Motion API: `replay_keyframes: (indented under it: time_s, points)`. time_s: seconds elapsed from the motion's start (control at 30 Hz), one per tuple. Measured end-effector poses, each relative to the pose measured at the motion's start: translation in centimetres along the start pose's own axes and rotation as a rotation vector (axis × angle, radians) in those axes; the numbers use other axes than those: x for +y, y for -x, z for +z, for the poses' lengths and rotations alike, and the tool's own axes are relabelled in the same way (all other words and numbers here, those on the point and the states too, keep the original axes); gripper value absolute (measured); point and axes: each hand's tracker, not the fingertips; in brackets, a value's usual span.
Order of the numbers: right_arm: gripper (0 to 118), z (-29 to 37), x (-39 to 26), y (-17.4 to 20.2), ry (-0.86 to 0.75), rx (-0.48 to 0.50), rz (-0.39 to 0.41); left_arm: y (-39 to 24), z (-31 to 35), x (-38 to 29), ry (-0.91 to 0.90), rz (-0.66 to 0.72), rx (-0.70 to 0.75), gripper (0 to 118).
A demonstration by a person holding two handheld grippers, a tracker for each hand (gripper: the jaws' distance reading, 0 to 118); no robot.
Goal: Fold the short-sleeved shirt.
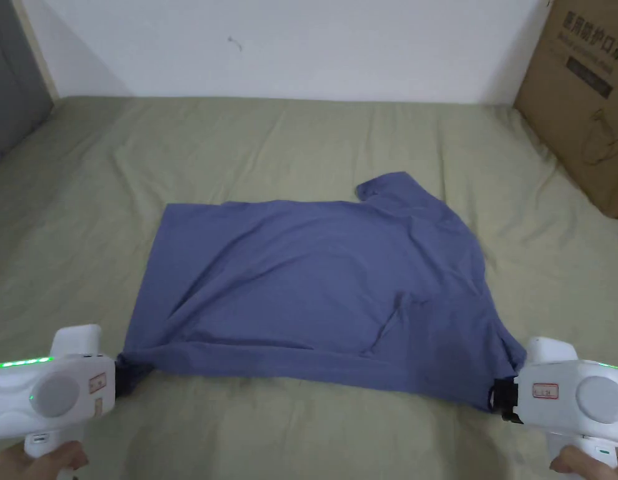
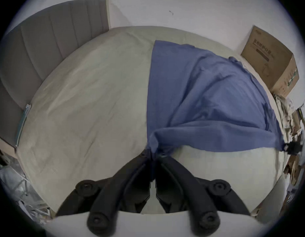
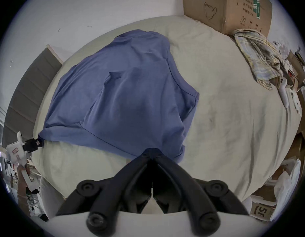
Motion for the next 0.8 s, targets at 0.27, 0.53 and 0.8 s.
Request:
replay_keyframes:
  time_s: [0.27, 0.53, 0.8]
  points:
    - [12, 1.5, 0.1, -0.7, -0.047, 0.004, -0.001, 0.0, 1.8, 0.5, -0.033, 0.019, -0.021, 3]
    - [85, 0.3, 2.5, -1.2, -0.080, -0.017, 0.016, -0.6, 1.5, 0.9, -0.018, -0.012, -0.012, 3]
    - [1, -0.1, 1.0, -0.8, -0.044, -0.038, 0.050, 0.3, 1.1, 1.1, 0.008, -0.003, -0.013, 3]
